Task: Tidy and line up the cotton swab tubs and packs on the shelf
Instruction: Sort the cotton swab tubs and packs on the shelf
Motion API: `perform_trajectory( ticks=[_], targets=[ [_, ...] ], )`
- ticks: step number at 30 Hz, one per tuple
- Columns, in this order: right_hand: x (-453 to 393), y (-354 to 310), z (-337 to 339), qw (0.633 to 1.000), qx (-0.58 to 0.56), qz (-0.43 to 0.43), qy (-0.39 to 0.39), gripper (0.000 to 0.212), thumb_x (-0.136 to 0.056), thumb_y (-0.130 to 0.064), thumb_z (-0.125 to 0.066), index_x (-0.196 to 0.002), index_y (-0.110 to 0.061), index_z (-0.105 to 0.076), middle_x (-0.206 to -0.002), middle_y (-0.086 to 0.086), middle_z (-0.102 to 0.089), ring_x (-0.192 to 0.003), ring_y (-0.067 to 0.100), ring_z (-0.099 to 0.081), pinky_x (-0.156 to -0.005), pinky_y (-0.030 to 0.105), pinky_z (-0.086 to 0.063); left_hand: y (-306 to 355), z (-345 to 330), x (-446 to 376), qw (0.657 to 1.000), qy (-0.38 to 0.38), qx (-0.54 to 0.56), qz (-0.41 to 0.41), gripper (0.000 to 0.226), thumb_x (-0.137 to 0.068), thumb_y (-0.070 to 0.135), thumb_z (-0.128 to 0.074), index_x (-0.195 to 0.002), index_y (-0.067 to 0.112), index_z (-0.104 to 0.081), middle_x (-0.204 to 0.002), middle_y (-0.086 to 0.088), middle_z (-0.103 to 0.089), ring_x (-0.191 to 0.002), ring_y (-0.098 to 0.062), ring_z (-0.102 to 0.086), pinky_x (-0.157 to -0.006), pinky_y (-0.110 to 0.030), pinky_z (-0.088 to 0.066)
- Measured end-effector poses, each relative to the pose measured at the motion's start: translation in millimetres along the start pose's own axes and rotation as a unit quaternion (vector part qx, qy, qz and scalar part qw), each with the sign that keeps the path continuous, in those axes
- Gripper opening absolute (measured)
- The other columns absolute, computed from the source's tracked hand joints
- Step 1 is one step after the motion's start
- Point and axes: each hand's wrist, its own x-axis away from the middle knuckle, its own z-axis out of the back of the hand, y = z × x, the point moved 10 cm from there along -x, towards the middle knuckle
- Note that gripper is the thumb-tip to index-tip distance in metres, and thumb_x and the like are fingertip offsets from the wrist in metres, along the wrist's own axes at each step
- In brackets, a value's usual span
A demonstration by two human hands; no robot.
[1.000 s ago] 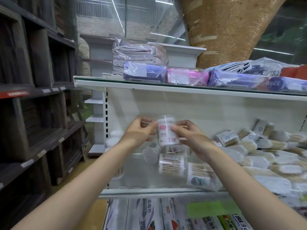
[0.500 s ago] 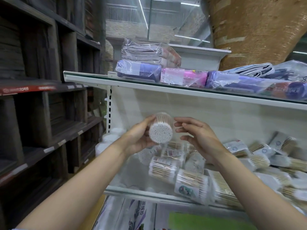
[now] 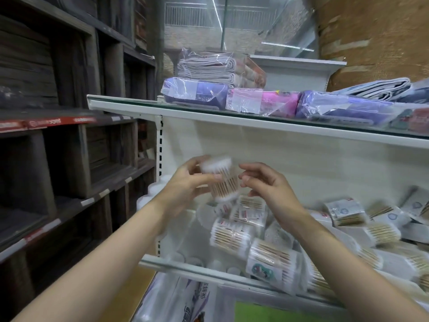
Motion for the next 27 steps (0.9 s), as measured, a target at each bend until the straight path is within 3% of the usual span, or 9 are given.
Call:
perform_trajectory(
  ticks=[3,7,11,15,19,21,23,25,27],
  targets=[
    [-10,-2,-16,0.996,0.087,0.014,-0.011,0.033,-0.084,-0.011,-0.066,-0.112,-0.026,-0.055,-0.106,-0.002,-0.061,-0.096,0.011,-0.059,-0.087,0.024,-0.048,7,19,-10,0.992,0.087,-0.093,-0.026,0.064,-0.074,0.004,-0.075,-0.130,0.011,-0.046,-0.115,-0.008,-0.057,-0.108,-0.023,-0.061,-0.084,-0.028,-0.055],
    [-32,9,-41,0.982,0.180,-0.033,-0.050,0.048,-0.081,-0.016,-0.068,-0.124,-0.022,-0.046,-0.101,-0.012,-0.058,-0.091,0.003,-0.060,-0.078,0.013,-0.047,9,31,-29,0.979,0.091,-0.180,-0.015,0.072,-0.070,0.024,-0.081,-0.132,0.010,-0.046,-0.111,-0.005,-0.062,-0.102,-0.020,-0.064,-0.093,-0.038,-0.051],
    [-63,32,-51,0.972,0.208,-0.101,-0.038,0.063,-0.072,-0.040,-0.074,-0.122,-0.015,-0.045,-0.112,0.003,-0.062,-0.100,0.020,-0.063,-0.089,0.040,-0.052,7,35,-40,0.979,0.041,-0.196,0.027,0.055,-0.087,0.044,-0.059,-0.124,0.004,-0.054,-0.103,-0.006,-0.064,-0.091,-0.014,-0.066,-0.085,-0.028,-0.054],
    [-83,45,-65,0.969,0.209,-0.129,-0.036,0.051,-0.071,-0.050,-0.075,-0.106,-0.019,-0.055,-0.107,0.000,-0.065,-0.097,0.017,-0.064,-0.088,0.039,-0.054,9,58,-51,0.971,0.042,-0.231,0.053,0.053,-0.092,0.052,-0.045,-0.104,0.003,-0.062,-0.086,-0.009,-0.064,-0.085,-0.026,-0.067,-0.083,-0.037,-0.056],
    [-94,59,-78,0.955,0.255,-0.145,-0.043,0.086,-0.051,-0.064,-0.072,-0.117,-0.013,-0.056,-0.113,0.004,-0.064,-0.099,0.020,-0.063,-0.087,0.042,-0.055,12,76,-62,0.927,0.046,-0.370,0.046,0.054,-0.094,0.051,-0.039,-0.095,0.004,-0.066,-0.087,-0.009,-0.068,-0.086,-0.025,-0.064,-0.079,-0.035,-0.052],
    [-97,66,-84,0.951,0.268,-0.149,-0.048,0.085,-0.049,-0.061,-0.073,-0.118,-0.013,-0.055,-0.115,0.005,-0.063,-0.101,0.021,-0.062,-0.087,0.043,-0.054,12,86,-67,0.907,0.053,-0.415,0.034,0.050,-0.095,0.046,-0.041,-0.095,0.004,-0.067,-0.089,-0.011,-0.068,-0.088,-0.027,-0.063,-0.079,-0.036,-0.047],
    [-95,70,-88,0.946,0.280,-0.156,-0.044,0.065,-0.064,-0.044,-0.078,-0.115,-0.013,-0.052,-0.114,0.005,-0.061,-0.101,0.018,-0.060,-0.085,0.036,-0.054,15,92,-69,0.896,0.050,-0.442,0.014,0.040,-0.094,0.039,-0.046,-0.094,0.004,-0.066,-0.092,-0.012,-0.067,-0.090,-0.029,-0.061,-0.079,-0.037,-0.046],
    [-95,76,-93,0.937,0.308,-0.157,-0.053,0.045,-0.075,-0.029,-0.076,-0.108,-0.013,-0.050,-0.107,0.004,-0.058,-0.091,0.013,-0.056,-0.073,0.023,-0.047,15,92,-69,0.888,0.038,-0.458,-0.001,0.024,-0.093,0.031,-0.050,-0.089,0.011,-0.062,-0.090,-0.006,-0.064,-0.090,-0.025,-0.059,-0.074,-0.033,-0.042],
    [-94,83,-100,0.920,0.351,-0.157,-0.073,0.059,-0.077,-0.028,-0.074,-0.122,-0.007,-0.043,-0.116,0.007,-0.054,-0.095,0.016,-0.051,-0.073,0.024,-0.039,16,89,-67,0.885,0.020,-0.466,-0.010,0.015,-0.093,0.026,-0.051,-0.088,0.014,-0.059,-0.089,-0.002,-0.062,-0.089,-0.021,-0.058,-0.068,-0.029,-0.039]
  ],
)
